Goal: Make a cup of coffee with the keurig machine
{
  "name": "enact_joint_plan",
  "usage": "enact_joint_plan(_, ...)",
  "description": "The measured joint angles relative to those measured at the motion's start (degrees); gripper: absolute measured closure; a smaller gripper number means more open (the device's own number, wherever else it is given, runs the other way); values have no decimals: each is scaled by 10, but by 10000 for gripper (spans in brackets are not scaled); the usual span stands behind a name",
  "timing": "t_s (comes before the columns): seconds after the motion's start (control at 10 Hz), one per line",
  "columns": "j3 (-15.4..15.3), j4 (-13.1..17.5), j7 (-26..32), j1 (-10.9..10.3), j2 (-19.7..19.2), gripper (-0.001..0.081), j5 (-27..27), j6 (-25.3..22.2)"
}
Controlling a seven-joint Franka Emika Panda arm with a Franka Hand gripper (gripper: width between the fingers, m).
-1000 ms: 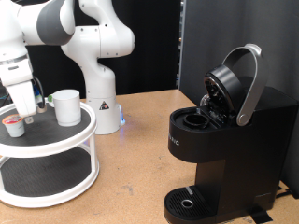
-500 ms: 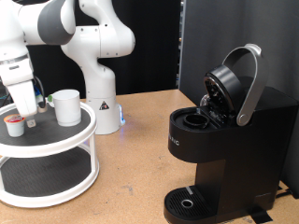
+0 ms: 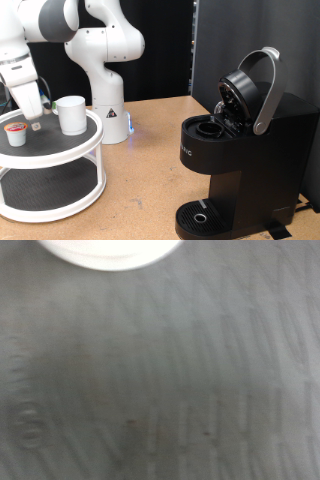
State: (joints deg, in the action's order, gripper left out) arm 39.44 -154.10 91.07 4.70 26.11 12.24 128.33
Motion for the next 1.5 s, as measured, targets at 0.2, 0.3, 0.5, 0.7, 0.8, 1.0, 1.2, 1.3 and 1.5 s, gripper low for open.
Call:
enact_joint_plan(0.2, 4, 0, 12, 12, 15, 1, 9, -5)
enact_joint_plan(0.3, 5, 1, 12, 18, 18, 1, 9, -4)
enact_joint_plan(0.5, 5, 4, 0, 22, 18, 1, 9, 10)
enact_joint_plan(0.7, 5, 7, -25, 22, 9, 1, 9, 36)
enact_joint_plan(0.8, 5, 7, -27, 22, 2, 1, 9, 46)
enact_joint_plan(1.0, 7, 6, -20, 22, -17, 1, 8, 58)
enact_joint_plan(1.2, 13, 1, -9, 22, -34, 1, 7, 75)
enact_joint_plan(1.3, 15, -2, -7, 20, -40, 1, 4, 87)
enact_joint_plan(1.5, 23, -7, -1, 16, -52, 1, -11, 113)
